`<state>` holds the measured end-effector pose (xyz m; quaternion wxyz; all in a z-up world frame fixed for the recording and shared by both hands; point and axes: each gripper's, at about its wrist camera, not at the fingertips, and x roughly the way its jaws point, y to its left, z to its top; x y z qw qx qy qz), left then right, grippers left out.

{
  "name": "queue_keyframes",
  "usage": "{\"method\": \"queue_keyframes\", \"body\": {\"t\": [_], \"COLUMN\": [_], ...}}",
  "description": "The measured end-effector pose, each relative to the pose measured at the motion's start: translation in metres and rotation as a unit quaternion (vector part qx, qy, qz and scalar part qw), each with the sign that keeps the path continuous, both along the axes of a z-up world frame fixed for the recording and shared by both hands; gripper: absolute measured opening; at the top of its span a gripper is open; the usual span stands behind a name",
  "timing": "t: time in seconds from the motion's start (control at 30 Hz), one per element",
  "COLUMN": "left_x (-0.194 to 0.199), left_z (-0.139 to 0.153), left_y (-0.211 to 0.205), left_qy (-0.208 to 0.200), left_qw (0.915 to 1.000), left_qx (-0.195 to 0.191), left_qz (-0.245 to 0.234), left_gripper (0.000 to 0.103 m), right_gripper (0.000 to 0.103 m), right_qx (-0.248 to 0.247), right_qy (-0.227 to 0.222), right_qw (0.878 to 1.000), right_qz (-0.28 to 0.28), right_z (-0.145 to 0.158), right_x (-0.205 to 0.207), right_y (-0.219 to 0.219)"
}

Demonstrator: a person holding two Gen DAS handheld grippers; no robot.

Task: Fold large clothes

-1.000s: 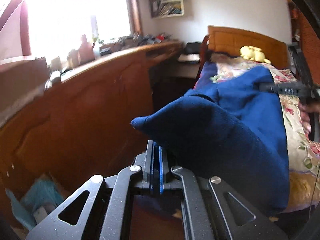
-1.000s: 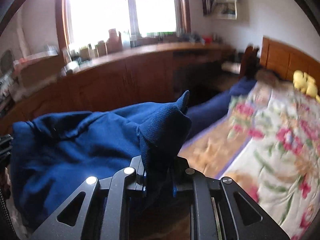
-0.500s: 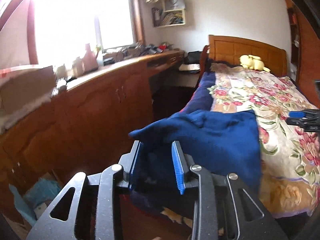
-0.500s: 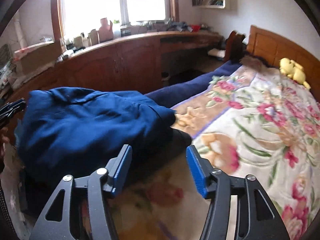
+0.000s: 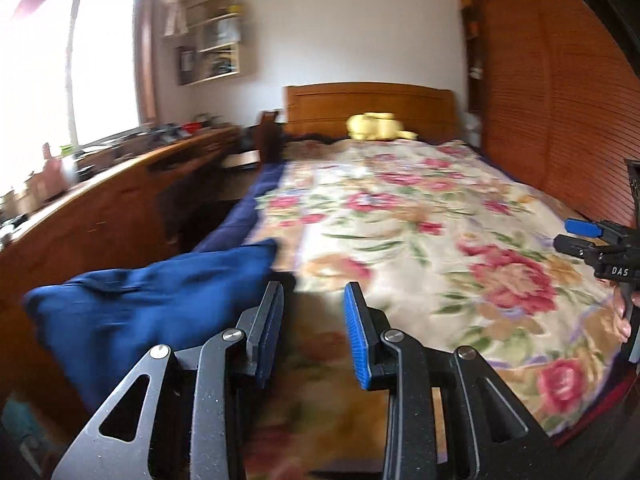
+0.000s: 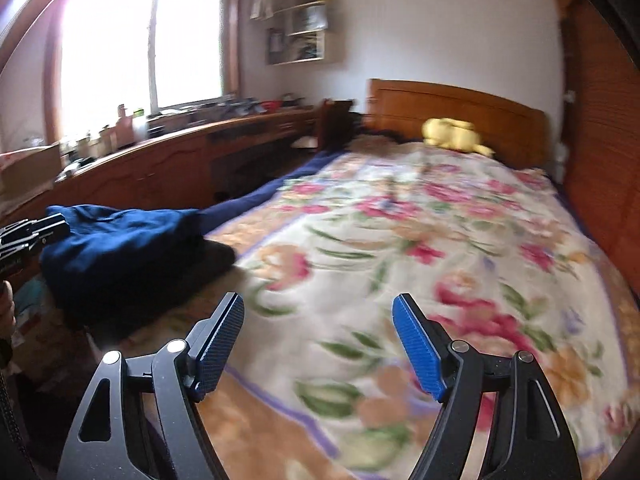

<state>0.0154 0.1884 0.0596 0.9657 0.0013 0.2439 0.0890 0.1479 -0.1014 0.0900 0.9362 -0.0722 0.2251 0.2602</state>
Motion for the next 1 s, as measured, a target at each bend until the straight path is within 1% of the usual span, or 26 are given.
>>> {"method": "queue_keyframes", "body": {"t": [0.07, 0.13, 0.27, 0.33, 0.4, 0.47, 0.53, 0.63, 0.77, 0.9, 1.0], "left_x": [0.014, 0.022, 0.039, 0.044, 0.049, 0.053, 0.054, 0.051, 0.044, 0.037, 0.034], "left_z": [-0.003, -0.005, -0.007, -0.008, -0.008, -0.008, -0.008, -0.006, -0.003, -0.001, -0.001], "left_y": [-0.031, -0.053, -0.104, -0.123, -0.144, -0.163, -0.175, -0.193, -0.204, -0.203, -0.201], "left_qy": [0.001, -0.002, -0.006, -0.007, -0.006, -0.005, -0.003, -0.004, -0.011, -0.017, -0.017], "left_qw": [0.9996, 0.9989, 0.9959, 0.9942, 0.9919, 0.9898, 0.9886, 0.988, 0.9879, 0.9894, 0.9902], "left_qx": [-0.005, -0.01, -0.024, -0.034, -0.043, -0.051, -0.055, -0.053, -0.052, -0.057, -0.058], "left_qz": [-0.028, -0.047, -0.086, -0.101, -0.119, -0.133, -0.14, -0.145, -0.145, -0.133, -0.126], "left_gripper": [0.032, 0.032, 0.032, 0.032, 0.032, 0.033, 0.032, 0.032, 0.033, 0.033, 0.033], "right_gripper": [0.078, 0.078, 0.078, 0.078, 0.078, 0.078, 0.078, 0.078, 0.078, 0.078, 0.079], "right_qx": [-0.004, -0.006, 0.005, 0.014, 0.014, 0.017, 0.024, 0.037, 0.044, 0.052, 0.053], "right_qy": [-0.002, -0.008, -0.013, -0.018, -0.029, -0.036, -0.04, -0.046, -0.058, -0.059, -0.06], "right_qw": [1.0, 0.999, 0.996, 0.994, 0.992, 0.99, 0.988, 0.986, 0.983, 0.982, 0.982], "right_qz": [-0.02, -0.046, -0.085, -0.103, -0.12, -0.133, -0.144, -0.154, -0.167, -0.172, -0.173], "right_z": [-0.002, -0.003, -0.005, 0.0, 0.002, 0.001, 0.003, -0.002, -0.009, -0.018, -0.019], "right_x": [-0.011, -0.024, -0.054, -0.073, -0.088, -0.095, -0.107, -0.114, -0.129, -0.134, -0.137], "right_y": [-0.021, -0.042, -0.066, -0.081, -0.09, -0.089, -0.094, -0.093, -0.096, -0.097, -0.097]}}
